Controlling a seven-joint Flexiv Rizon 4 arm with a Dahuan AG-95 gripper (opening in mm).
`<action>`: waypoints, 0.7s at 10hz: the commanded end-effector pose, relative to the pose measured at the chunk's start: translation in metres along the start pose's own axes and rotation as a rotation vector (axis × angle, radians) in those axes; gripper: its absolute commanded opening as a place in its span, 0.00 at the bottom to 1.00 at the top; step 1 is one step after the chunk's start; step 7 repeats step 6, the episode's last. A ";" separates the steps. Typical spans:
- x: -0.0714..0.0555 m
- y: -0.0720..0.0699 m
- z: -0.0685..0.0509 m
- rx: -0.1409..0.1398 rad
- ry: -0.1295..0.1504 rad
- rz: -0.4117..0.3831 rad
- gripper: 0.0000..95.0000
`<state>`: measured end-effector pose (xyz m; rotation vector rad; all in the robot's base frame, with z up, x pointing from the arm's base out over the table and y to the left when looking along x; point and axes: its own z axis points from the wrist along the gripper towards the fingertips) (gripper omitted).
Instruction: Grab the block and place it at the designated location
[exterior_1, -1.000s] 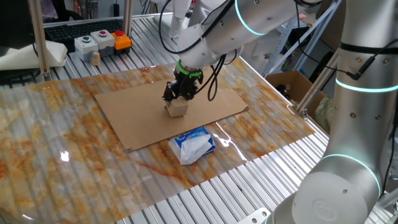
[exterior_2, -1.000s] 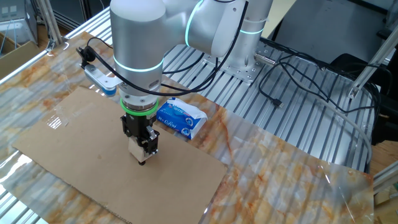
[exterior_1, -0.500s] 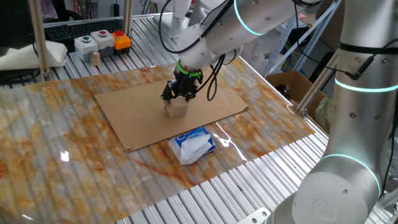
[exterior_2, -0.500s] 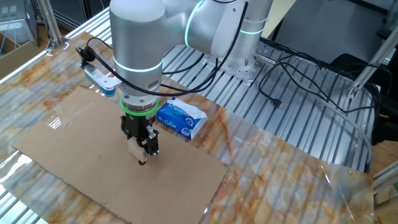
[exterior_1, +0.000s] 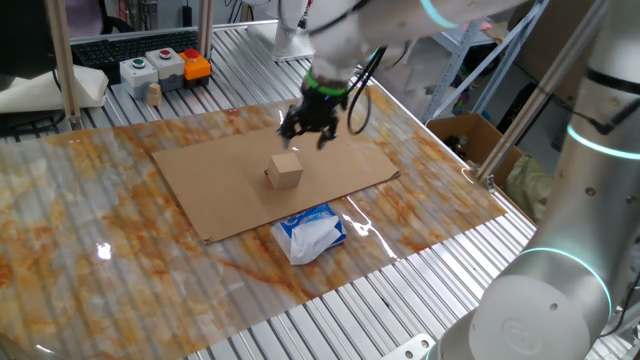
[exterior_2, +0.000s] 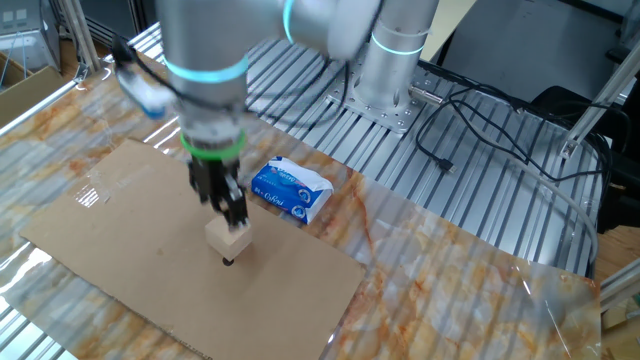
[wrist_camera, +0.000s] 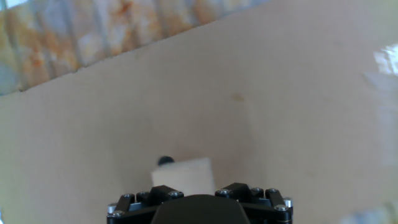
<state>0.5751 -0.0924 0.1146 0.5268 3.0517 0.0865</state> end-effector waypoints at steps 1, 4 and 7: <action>0.017 -0.035 -0.042 0.026 0.026 0.069 0.80; 0.027 -0.054 -0.055 0.068 0.077 0.121 0.80; 0.029 -0.059 -0.058 0.087 0.119 0.146 0.80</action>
